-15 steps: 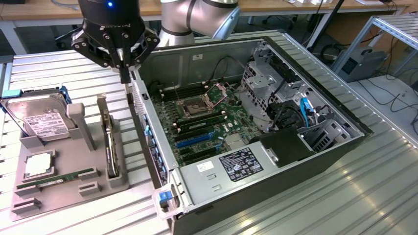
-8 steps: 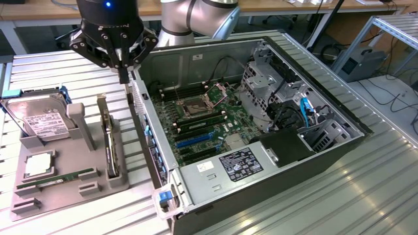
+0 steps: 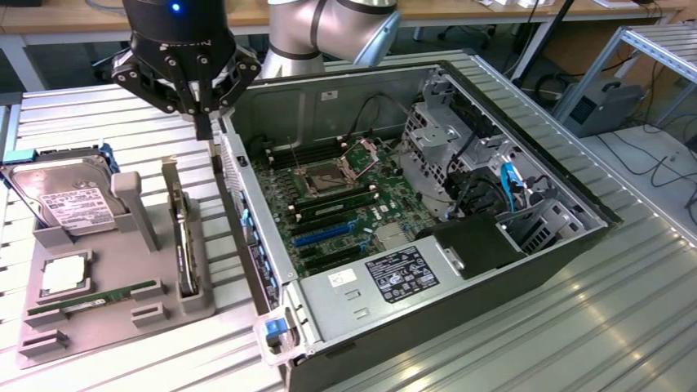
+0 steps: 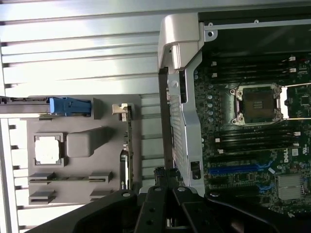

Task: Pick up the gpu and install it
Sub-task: 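Reach for the gpu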

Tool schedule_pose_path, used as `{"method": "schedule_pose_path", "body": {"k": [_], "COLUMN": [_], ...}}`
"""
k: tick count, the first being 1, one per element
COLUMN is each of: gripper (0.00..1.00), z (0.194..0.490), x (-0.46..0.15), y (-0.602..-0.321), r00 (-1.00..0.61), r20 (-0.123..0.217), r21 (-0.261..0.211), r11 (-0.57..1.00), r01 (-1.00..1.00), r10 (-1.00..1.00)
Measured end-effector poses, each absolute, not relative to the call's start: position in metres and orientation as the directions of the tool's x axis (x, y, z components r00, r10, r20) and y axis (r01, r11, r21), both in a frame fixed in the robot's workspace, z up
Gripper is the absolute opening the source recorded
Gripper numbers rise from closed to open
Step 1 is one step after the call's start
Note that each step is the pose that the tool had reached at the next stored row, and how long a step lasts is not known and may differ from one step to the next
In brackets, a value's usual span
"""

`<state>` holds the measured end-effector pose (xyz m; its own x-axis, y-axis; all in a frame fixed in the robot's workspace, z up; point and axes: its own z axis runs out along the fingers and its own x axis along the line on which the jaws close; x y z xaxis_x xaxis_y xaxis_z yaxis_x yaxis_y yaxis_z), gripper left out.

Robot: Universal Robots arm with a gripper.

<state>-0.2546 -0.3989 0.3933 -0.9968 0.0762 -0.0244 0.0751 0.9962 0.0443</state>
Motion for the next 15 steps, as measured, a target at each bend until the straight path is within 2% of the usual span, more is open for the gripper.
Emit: {"method": "schedule_pose_path", "body": {"k": [15], "gripper": [0.11], "z": [0.3933], "x": [-0.2604], "y": [-0.3989], "r00": [-0.997], "r20": [-0.025], "r21": [0.044], "r11": [0.996], "r01": [0.075], "r10": [0.076]}}
